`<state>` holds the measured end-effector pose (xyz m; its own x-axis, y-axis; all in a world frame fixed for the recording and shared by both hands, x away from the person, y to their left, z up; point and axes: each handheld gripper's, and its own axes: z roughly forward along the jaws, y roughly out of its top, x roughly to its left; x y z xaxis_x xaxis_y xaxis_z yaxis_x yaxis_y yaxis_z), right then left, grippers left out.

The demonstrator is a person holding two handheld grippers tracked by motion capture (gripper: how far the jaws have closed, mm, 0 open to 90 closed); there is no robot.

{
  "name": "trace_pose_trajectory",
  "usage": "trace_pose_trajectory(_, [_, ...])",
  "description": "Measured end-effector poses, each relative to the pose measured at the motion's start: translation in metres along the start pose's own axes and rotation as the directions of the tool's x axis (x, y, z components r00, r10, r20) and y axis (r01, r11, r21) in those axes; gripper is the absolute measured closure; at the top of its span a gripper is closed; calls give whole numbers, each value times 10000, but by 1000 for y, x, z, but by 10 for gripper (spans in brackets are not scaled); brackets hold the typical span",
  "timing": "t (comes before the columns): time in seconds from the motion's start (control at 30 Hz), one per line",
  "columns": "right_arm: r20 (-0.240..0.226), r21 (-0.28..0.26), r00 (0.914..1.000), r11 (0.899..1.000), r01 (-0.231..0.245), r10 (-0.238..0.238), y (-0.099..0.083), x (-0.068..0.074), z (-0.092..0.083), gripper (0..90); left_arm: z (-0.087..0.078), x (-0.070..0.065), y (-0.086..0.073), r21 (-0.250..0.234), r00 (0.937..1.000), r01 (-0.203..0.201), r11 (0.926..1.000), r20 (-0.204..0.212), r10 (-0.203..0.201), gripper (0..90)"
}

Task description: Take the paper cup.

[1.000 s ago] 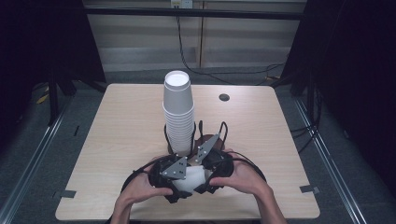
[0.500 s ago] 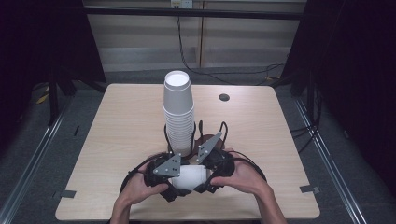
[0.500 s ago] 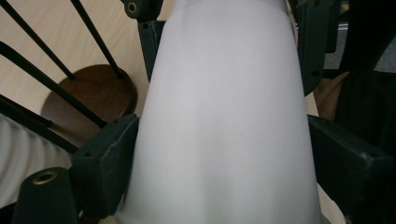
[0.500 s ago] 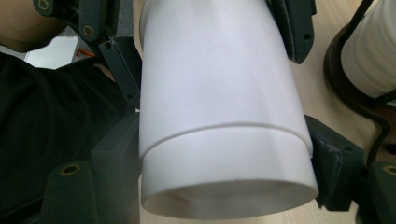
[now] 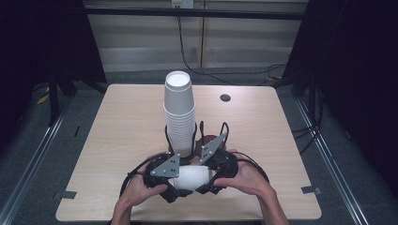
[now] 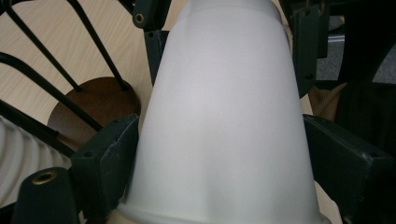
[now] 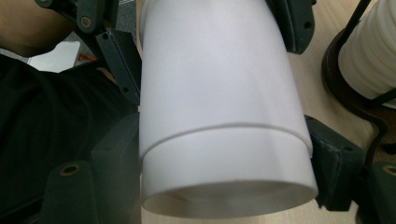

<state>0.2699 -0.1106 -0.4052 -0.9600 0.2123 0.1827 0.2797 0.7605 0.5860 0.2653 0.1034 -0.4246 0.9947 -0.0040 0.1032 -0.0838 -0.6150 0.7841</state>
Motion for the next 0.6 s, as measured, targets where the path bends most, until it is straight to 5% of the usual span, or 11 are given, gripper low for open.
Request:
trace_pose_trajectory(0.33, [205,-230,9997,9997,-107,112,-7,-5,-2,232,-13,2,-4,-980,9984,335,9946,-421,-378,156])
trace_pose_trajectory(0.6, [604,-805,9960,9949,-607,657,-21,-10,-10,231,-22,7,-12,-1689,9921,814,9823,-804,-961,156])
